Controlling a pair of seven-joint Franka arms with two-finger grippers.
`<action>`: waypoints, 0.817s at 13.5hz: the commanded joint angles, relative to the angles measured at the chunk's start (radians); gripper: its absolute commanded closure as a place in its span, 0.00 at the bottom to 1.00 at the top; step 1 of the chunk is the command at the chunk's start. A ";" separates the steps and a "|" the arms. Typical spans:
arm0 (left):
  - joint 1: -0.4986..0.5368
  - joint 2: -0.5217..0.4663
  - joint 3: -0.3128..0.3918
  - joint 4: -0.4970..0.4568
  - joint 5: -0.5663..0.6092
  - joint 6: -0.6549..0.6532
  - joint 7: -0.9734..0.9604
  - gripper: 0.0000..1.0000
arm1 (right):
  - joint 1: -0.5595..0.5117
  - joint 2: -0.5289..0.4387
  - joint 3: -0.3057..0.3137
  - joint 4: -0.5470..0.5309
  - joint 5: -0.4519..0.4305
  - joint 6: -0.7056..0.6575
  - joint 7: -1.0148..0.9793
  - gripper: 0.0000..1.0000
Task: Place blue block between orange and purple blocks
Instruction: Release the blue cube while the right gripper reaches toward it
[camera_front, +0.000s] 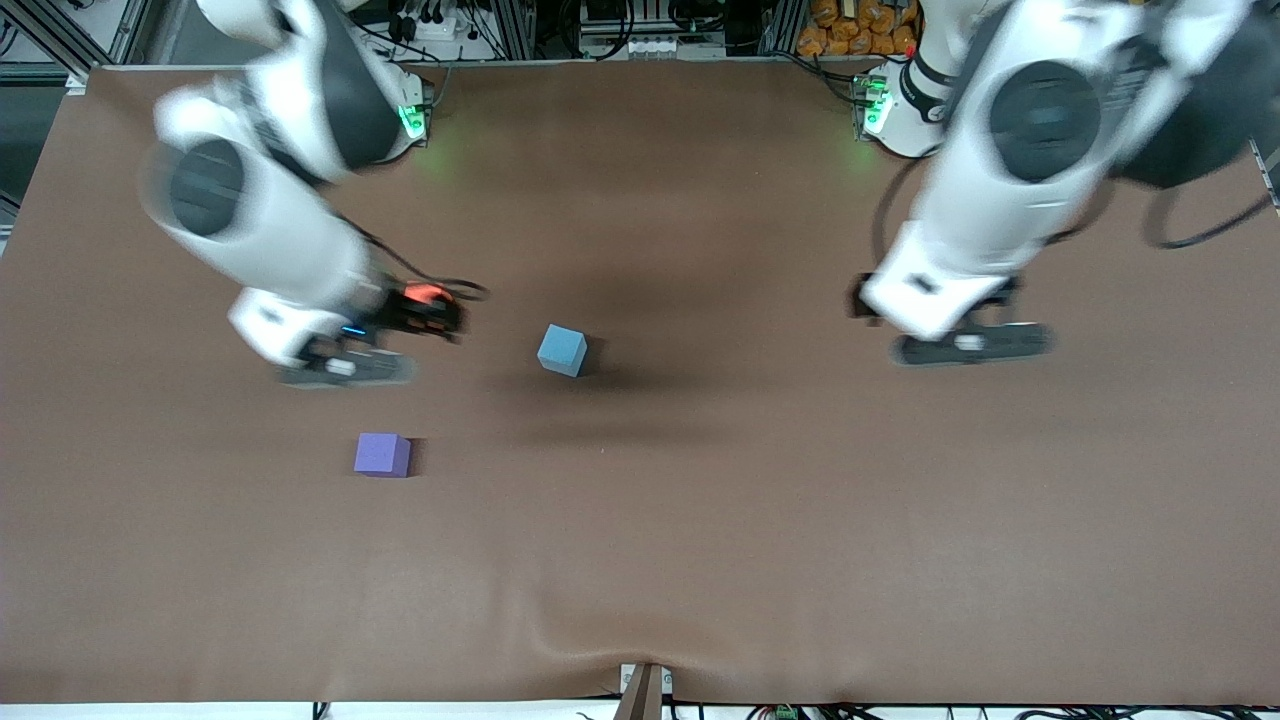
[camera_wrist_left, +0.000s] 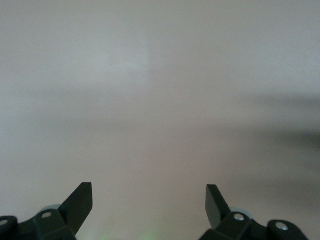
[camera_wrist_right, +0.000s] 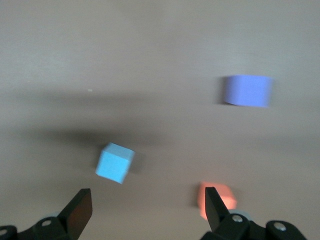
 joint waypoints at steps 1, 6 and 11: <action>0.094 -0.136 -0.018 -0.131 -0.016 0.024 0.026 0.00 | 0.098 0.150 -0.015 0.046 -0.009 0.118 0.058 0.00; 0.271 -0.257 -0.017 -0.288 -0.149 0.096 0.124 0.00 | 0.106 0.233 -0.013 -0.003 -0.042 0.149 0.096 0.00; 0.280 -0.368 -0.018 -0.420 -0.153 0.143 0.134 0.00 | 0.091 0.265 -0.013 -0.086 0.073 0.144 0.136 0.00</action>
